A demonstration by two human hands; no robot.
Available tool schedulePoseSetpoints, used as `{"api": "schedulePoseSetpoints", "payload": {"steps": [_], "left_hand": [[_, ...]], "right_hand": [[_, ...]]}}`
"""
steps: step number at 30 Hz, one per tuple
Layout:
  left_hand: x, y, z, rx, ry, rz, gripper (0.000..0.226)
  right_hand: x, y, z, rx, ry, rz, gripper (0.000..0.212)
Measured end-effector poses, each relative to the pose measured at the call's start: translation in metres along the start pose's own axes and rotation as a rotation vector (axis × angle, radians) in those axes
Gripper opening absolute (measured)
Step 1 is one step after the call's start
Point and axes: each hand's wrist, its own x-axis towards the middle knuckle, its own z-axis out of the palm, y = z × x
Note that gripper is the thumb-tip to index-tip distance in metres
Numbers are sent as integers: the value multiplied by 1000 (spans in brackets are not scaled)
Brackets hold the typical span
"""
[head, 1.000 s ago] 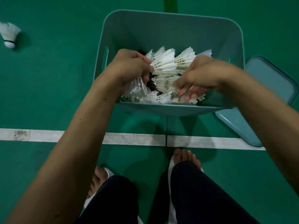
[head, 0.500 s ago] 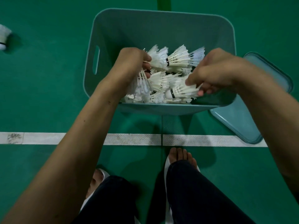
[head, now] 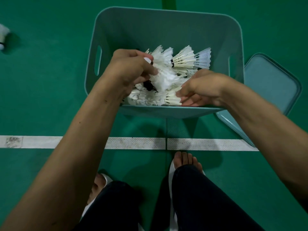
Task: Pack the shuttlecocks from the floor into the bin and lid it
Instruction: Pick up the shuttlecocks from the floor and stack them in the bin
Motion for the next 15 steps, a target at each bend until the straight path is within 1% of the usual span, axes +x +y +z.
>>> {"api": "schedulePoseSetpoints", "payload": {"steps": [2, 4, 7, 10, 12, 14, 15], "left_hand": [[-2, 0, 0, -14, 32, 38, 30], [-4, 1, 1, 19, 47, 76, 33], [-5, 1, 2, -20, 3, 65, 33], [-7, 0, 0, -58, -50, 44, 28], [-8, 0, -1, -32, -118, 42, 25], [-8, 0, 0, 33, -202, 76, 25], [-9, 1, 2, 80, -238, 105, 26]], "right_hand": [[-1, 1, 3, -31, -2, -5, 18], [0, 0, 5, -82, 18, -29, 19], [-3, -3, 2, -241, -6, -81, 33], [-16, -10, -15, -377, -29, -64, 35], [-27, -14, -32, -328, 22, -109, 30], [-36, -18, -48, -148, 111, -205, 25], [-39, -21, -53, -60, 131, -249, 26]]}}
